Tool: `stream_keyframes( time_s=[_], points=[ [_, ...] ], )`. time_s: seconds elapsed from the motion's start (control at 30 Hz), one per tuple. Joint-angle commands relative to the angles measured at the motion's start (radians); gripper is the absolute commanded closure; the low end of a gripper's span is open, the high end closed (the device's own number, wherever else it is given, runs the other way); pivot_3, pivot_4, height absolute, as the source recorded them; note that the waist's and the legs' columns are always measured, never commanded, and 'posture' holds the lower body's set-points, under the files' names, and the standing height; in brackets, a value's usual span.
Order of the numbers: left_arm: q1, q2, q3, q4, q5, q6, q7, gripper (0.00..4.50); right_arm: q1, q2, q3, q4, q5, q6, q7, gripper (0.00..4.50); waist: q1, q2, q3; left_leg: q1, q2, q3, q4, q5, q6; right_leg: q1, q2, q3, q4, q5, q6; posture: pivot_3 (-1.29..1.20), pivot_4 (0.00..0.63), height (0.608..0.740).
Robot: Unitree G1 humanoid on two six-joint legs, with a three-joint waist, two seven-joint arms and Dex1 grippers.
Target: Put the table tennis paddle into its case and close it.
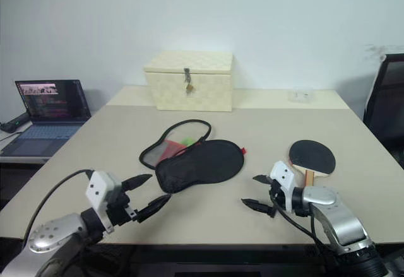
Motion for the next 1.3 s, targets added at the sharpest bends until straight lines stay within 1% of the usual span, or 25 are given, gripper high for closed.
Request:
stream_keyframes(
  time_s=[0.03,0.13,0.23,0.3,0.37,0.43,0.5,0.57,0.67,0.7,0.77,0.83,0.93,1.07,1.2,1.3],
  points=[
    [-0.019,-0.021,-0.04,0.016,0.037,-0.054,0.004,0.01,-0.001,-0.015,0.002,-0.054,0.01,0.009,0.003,0.07,0.0,0.0,0.0,0.0,0.0,0.0,0.0,0.0,0.0,0.0,0.0,0.0,0.0,0.0,0.0,0.0,0.15,0.74],
    [-0.06,-0.037,-0.066,0.063,0.064,-0.093,0.003,0.01,-0.011,-0.008,-0.004,-0.036,0.001,0.005,-0.012,0.07,0.0,0.0,0.0,0.0,0.0,0.0,0.001,0.0,0.0,0.0,0.0,0.0,0.0,0.0,0.0,0.0,0.15,0.74],
    [-0.085,-0.043,-0.059,0.092,0.048,-0.098,-0.005,0.01,-0.036,-0.005,-0.002,-0.061,0.015,0.049,-0.02,0.07,0.0,0.0,0.0,0.0,-0.001,0.0,0.001,0.0,0.0,0.0,0.0,0.0,0.0,0.0,0.0,0.0,0.15,0.74],
    [-0.089,-0.039,-0.053,0.106,0.037,-0.101,-0.022,0.01,-0.049,0.003,-0.001,-0.071,0.024,0.074,-0.027,0.07,-0.001,0.0,0.0,0.0,-0.001,0.001,0.001,0.0,0.0,0.0,0.0,0.0,0.0,0.0,0.0,0.0,0.15,0.74],
    [-0.108,-0.017,-0.039,0.158,0.04,-0.127,-0.061,0.01,-0.078,0.03,0.005,-0.075,0.027,0.143,-0.076,0.07,-0.002,0.0,0.0,0.0,-0.001,0.001,0.0,0.0,0.0,0.0,0.0,0.0,0.0,0.0,0.0,0.0,0.15,0.74],
    [-0.137,0.009,-0.015,0.198,0.025,-0.138,-0.098,0.01,-0.112,0.09,0.009,-0.067,0.035,0.241,-0.152,0.07,-0.002,0.0,0.0,0.0,-0.001,0.001,0.0,0.0,0.0,-0.001,0.001,0.0,0.001,0.0,0.0,0.0,0.15,0.74],
    [-0.148,0.046,0.02,0.22,-0.013,-0.12,-0.144,0.01,-0.144,0.172,0.013,-0.052,0.044,0.344,-0.24,0.07,-0.004,0.0,0.0,0.0,-0.002,0.0,0.0,0.0,0.0,-0.001,0.003,0.0,0.001,0.0,-0.001,0.0,0.15,0.74],
    [-0.157,0.085,0.037,0.233,-0.025,-0.109,-0.179,0.01,-0.177,0.24,0.012,-0.029,0.043,0.403,-0.303,0.07,-0.004,0.0,0.0,0.0,0.0,0.0,0.0,0.0,0.0,-0.001,0.004,0.0,0.002,-0.001,-0.002,0.0,0.15,0.74],
    [-0.16,0.119,0.055,0.302,0.003,-0.158,-0.215,0.01,-0.211,0.34,0.013,0.019,0.03,0.437,-0.388,0.07,-0.003,0.0,0.0,0.0,0.003,0.001,-0.001,0.0,0.0,-0.002,0.003,0.0,0.001,-0.001,-0.002,0.0,0.15,0.74],
    [-0.171,0.126,0.057,0.314,0.004,-0.155,-0.215,0.01,-0.234,0.364,0.006,0.057,0.006,0.441,-0.436,0.07,-0.003,0.0,0.0,0.0,0.002,0.001,-0.001,0.0,0.0,-0.002,0.002,0.0,0.001,-0.001,-0.002,0.0,0.15,0.74],
    [-0.2,0.134,0.056,0.336,0.003,-0.149,-0.217,0.01,-0.281,0.419,-0.038,0.139,-0.013,0.452,-0.526,0.07,-0.003,0.0,0.0,0.0,0.002,0.001,-0.002,0.0,0.0,-0.003,0.002,0.0,0.001,-0.001,-0.002,0.0,0.15,0.74],
    [-0.221,0.144,0.053,0.366,0.01,-0.163,-0.237,0.01,-0.313,0.461,-0.055,0.198,-0.03,0.451,-0.589,0.07,0.0,0.0,0.0,-0.001,0.002,0.001,-0.002,0.0,0.0,-0.003,0.002,0.0,0.001,-0.001,-0.002,0.0,0.15,0.74],
    [-0.25,0.156,0.042,0.378,0.017,-0.167,-0.254,0.01,-0.343,0.472,-0.049,0.255,-0.06,0.443,-0.634,0.07,-0.001,0.0,0.0,-0.001,0.002,0.001,-0.003,0.0,0.0,-0.004,0.002,0.0,0.001,0.002,-0.006,0.0,0.15,0.74],
    [-0.25,0.166,0.05,0.368,0.012,-0.163,-0.274,0.01,-0.347,0.473,-0.058,0.247,-0.069,0.43,-0.663,0.07,-0.004,0.0,0.0,-0.001,0.002,0.004,-0.008,0.0,0.0,-0.007,0.002,0.001,0.001,0.002,-0.006,0.0,0.15,0.74],
    [-0.201,0.205,0.077,0.291,-0.07,-0.081,-0.343,0.01,-0.323,0.468,-0.08,0.186,-0.067,0.445,-0.7,0.07,-0.005,0.0,0.0,-0.003,0.003,0.005,-0.011,0.0,0.0,-0.011,0.002,0.002,0.002,0.002,-0.007,0.0,0.15,0.74],
    [-0.192,0.245,0.099,0.26,-0.127,-0.021,-0.383,0.01,-0.314,0.464,-0.092,0.174,-0.084,0.439,-0.738,0.07,-0.005,0.0,0.0,-0.007,0.003,0.004,-0.011,0.0,0.0,-0.015,0.002,0.002,0.002,0.002,-0.007,0.0,0.15,0.74]
  ],
)
